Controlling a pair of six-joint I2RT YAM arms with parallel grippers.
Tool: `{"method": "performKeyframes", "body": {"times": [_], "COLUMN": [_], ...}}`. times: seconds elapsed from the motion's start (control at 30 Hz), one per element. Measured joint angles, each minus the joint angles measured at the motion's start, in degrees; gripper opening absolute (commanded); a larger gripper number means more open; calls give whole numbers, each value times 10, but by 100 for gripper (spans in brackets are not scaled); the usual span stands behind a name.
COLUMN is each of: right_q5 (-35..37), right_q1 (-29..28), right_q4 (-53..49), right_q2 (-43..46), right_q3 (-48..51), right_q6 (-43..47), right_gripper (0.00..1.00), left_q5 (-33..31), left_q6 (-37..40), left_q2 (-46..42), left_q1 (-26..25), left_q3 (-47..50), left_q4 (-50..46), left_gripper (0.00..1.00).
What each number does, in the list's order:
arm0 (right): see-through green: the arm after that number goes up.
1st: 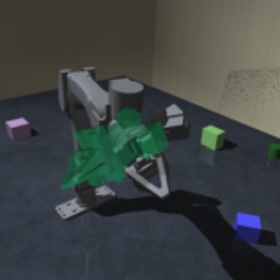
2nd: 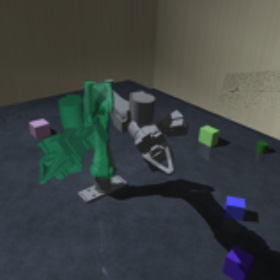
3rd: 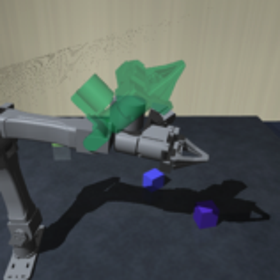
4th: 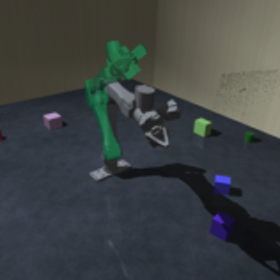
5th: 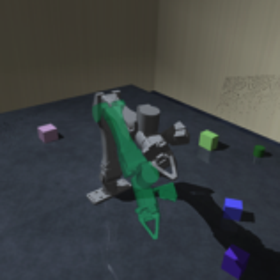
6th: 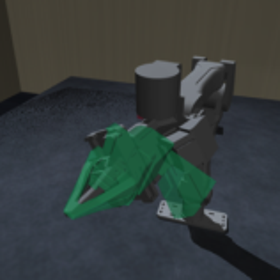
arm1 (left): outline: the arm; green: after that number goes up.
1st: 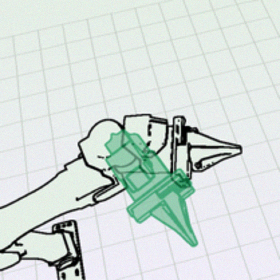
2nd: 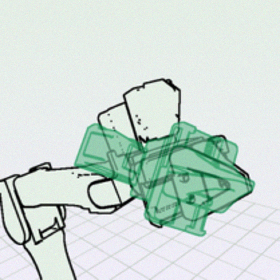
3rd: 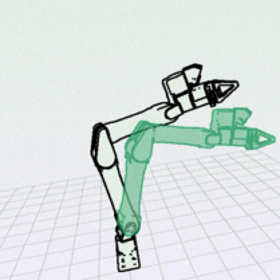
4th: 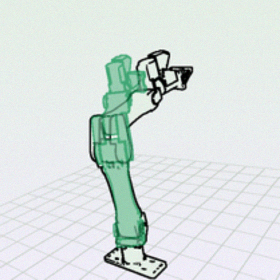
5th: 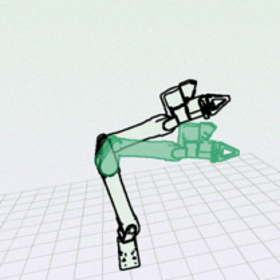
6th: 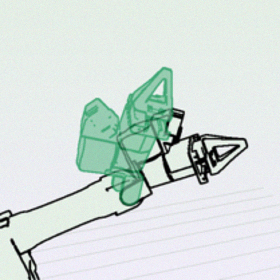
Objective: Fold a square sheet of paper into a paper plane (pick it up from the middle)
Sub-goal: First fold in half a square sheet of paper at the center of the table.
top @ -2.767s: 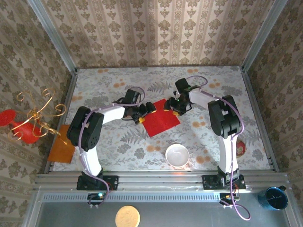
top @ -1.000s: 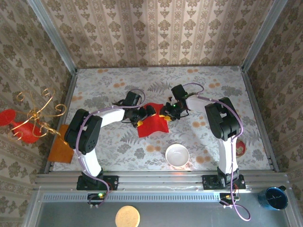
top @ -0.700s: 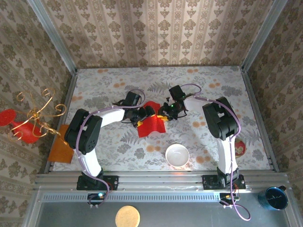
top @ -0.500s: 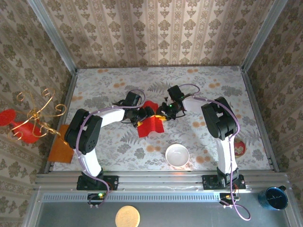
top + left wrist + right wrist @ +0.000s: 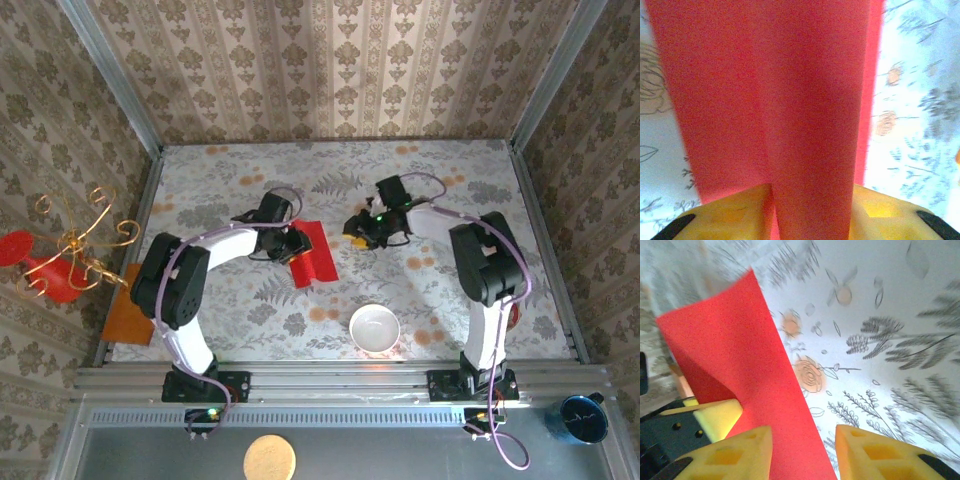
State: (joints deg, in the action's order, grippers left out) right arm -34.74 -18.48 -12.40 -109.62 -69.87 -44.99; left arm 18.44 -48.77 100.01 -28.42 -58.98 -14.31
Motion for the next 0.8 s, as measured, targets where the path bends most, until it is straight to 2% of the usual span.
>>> {"method": "performKeyframes", "body": {"times": [0.17, 0.37, 0.6, 0.8], "right_q5": [-7, -76, -134, -168], "right_q1": [35, 31, 10, -5], "right_q4": [47, 134, 196, 233], "right_q2": [74, 95, 95, 78], "right_q3": [29, 53, 57, 42], "right_q6": [21, 19, -2, -20], "right_gripper": [63, 78, 83, 82], "left_q5": [49, 151, 249, 301], "left_q6": [15, 17, 0, -14], "left_q2": [-71, -111, -112, -111], "left_q1": [23, 53, 56, 57], "left_q3": [0, -2, -16, -23], "left_q4": [36, 99, 148, 174], "left_gripper": [33, 32, 30, 28]}}
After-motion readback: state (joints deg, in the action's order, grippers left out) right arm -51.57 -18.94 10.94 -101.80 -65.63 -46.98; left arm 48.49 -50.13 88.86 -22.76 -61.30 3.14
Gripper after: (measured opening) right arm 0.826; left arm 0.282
